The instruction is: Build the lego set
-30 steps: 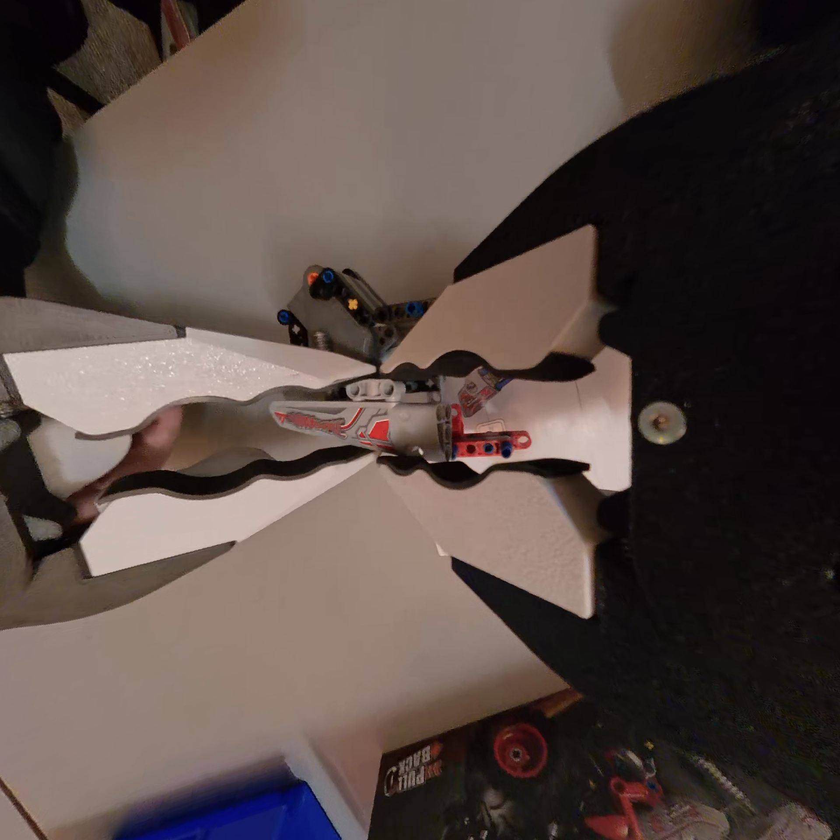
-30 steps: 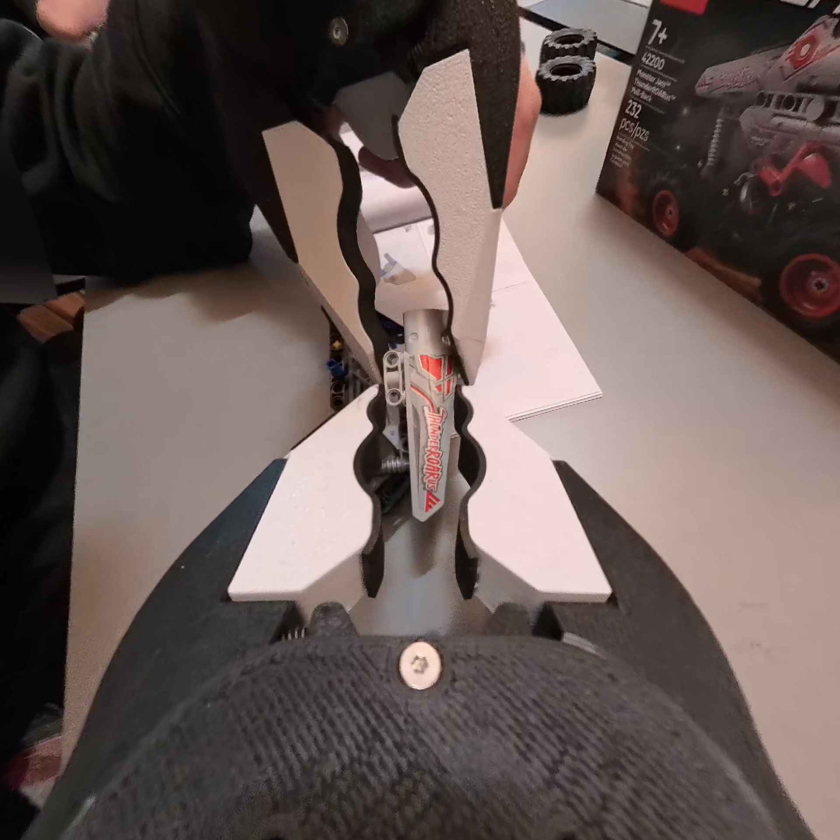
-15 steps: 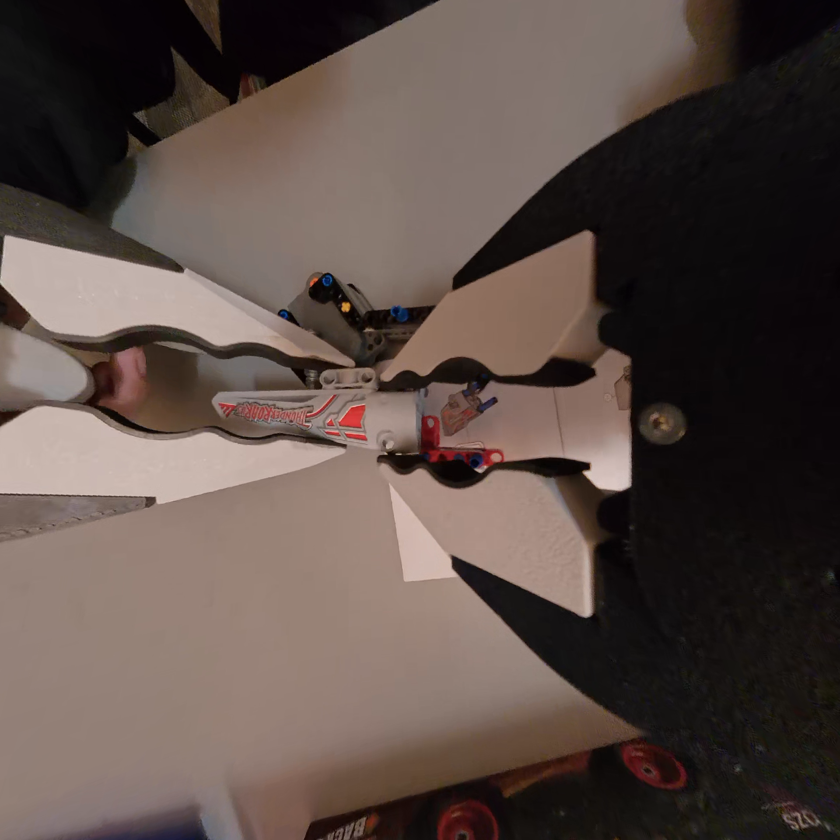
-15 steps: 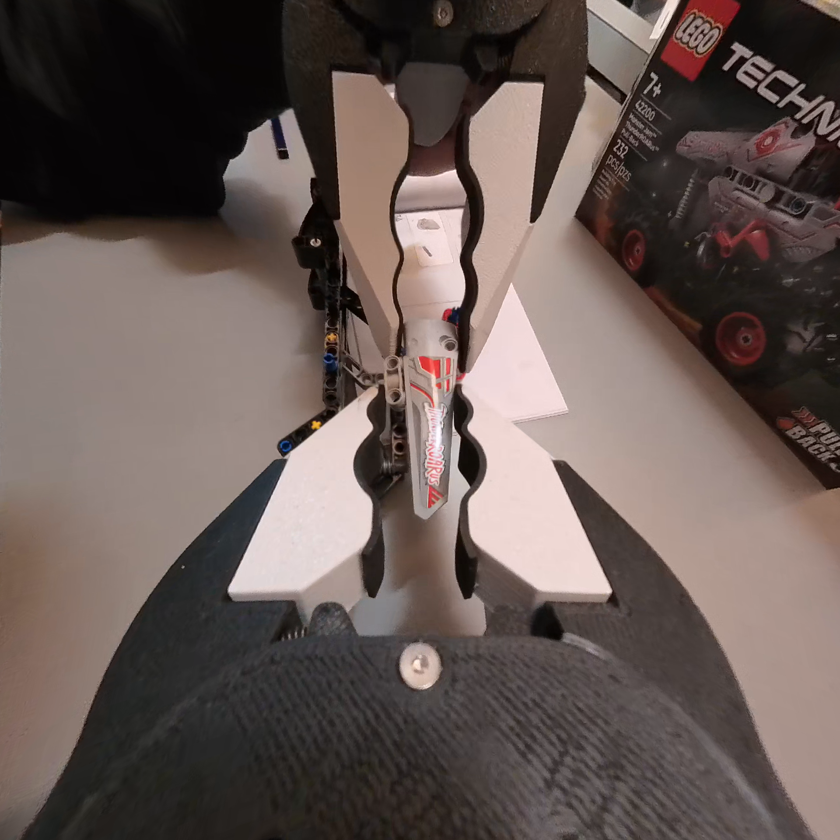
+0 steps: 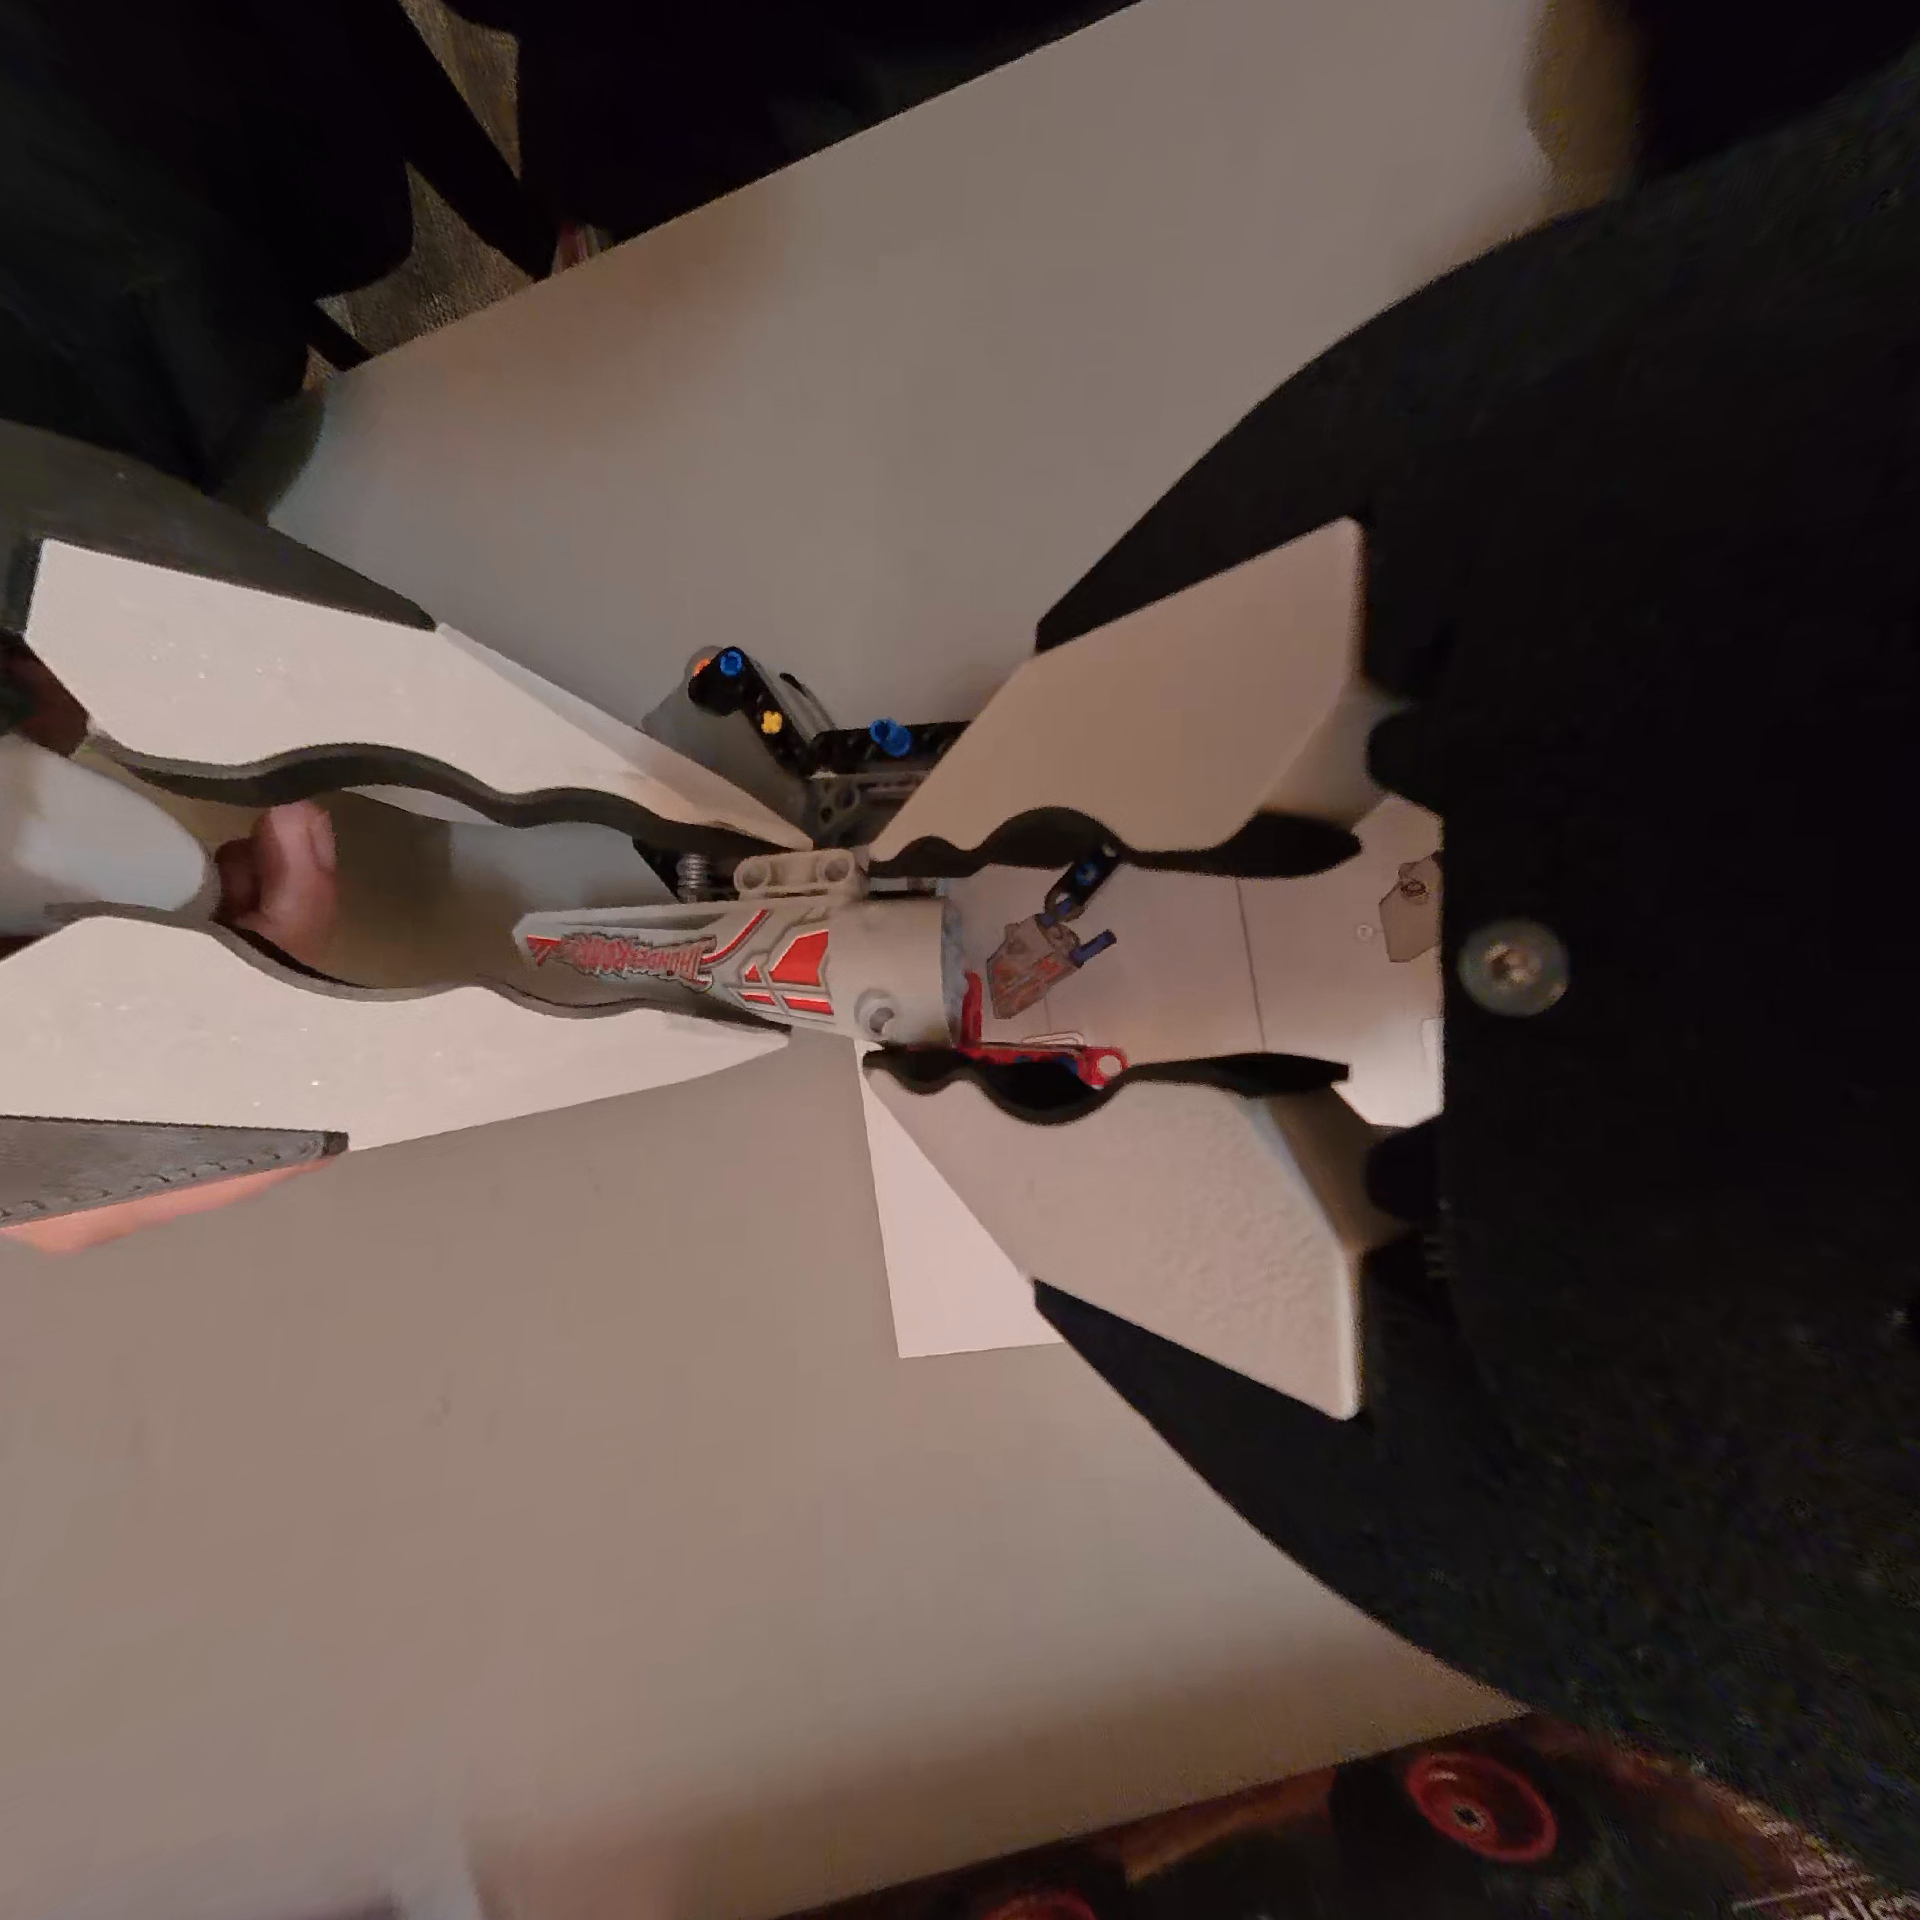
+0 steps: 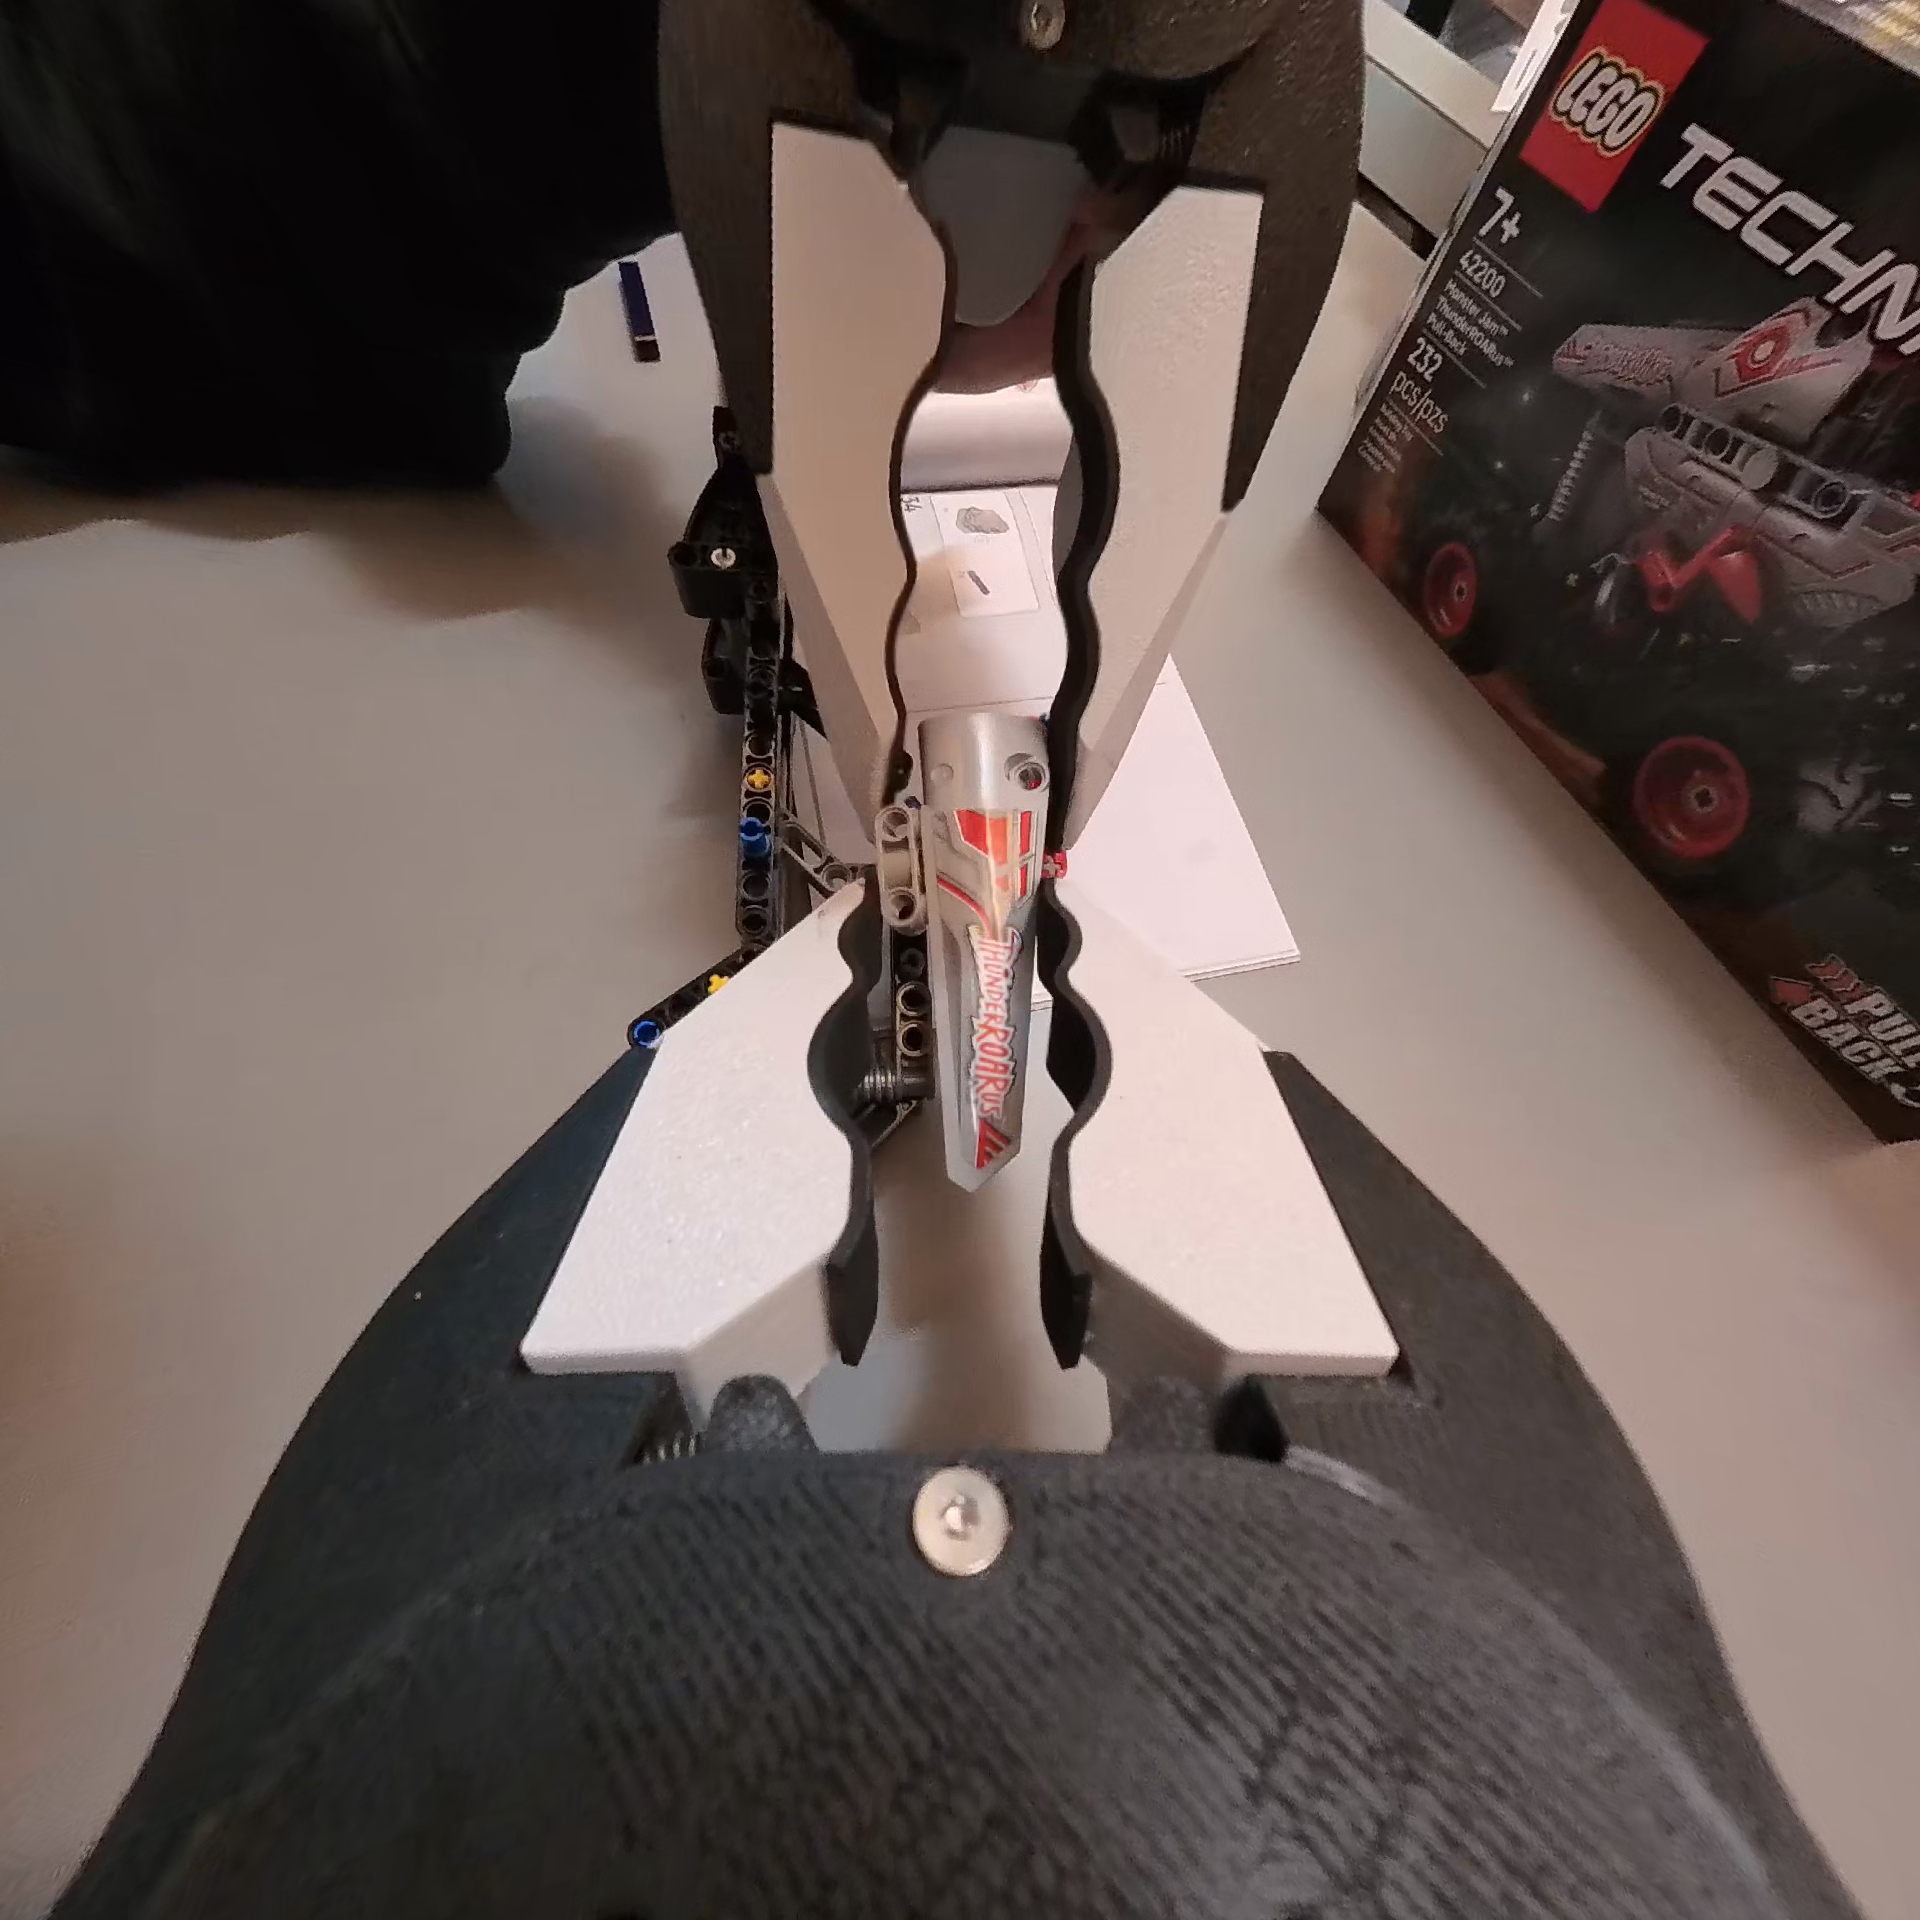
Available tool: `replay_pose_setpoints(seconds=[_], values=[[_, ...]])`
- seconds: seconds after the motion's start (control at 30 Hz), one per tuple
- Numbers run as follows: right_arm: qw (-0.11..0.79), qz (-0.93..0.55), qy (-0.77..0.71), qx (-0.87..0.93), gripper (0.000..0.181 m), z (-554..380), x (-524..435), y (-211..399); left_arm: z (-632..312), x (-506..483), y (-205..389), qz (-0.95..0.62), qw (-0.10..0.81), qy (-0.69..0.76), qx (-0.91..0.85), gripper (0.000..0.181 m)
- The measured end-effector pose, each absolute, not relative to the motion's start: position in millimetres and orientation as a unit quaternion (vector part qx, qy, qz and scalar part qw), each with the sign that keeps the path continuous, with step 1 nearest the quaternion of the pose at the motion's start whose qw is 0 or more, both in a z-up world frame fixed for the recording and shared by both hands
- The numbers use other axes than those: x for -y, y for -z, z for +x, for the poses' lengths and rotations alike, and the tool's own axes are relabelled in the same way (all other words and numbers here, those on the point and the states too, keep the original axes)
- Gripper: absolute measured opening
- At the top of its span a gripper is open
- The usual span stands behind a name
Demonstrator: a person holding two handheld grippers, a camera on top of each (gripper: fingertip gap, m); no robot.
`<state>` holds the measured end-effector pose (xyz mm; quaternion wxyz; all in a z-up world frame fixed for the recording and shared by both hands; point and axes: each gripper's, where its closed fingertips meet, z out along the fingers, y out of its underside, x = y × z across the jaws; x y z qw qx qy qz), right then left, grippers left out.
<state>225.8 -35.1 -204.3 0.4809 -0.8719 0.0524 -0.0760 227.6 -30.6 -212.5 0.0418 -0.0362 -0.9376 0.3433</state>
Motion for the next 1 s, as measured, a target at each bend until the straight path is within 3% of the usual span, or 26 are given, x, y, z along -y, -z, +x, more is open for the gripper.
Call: replay_pose_setpoints(seconds=[0.37,0.5,1.0], values=[[0.459,-0.883,0.091,-0.04,0.027,226,34,211,228,28,214,-0.039,0.039,-0.342,0.938,0.026],[0.458,-0.884,0.086,-0.036,0.037,223,33,211,228,28,211,-0.042,0.031,-0.348,0.936,0.026],[0.476,-0.876,0.07,-0.039,0.028,220,31,207,225,27,213,-0.058,-0.031,-0.352,0.934,0.026]])
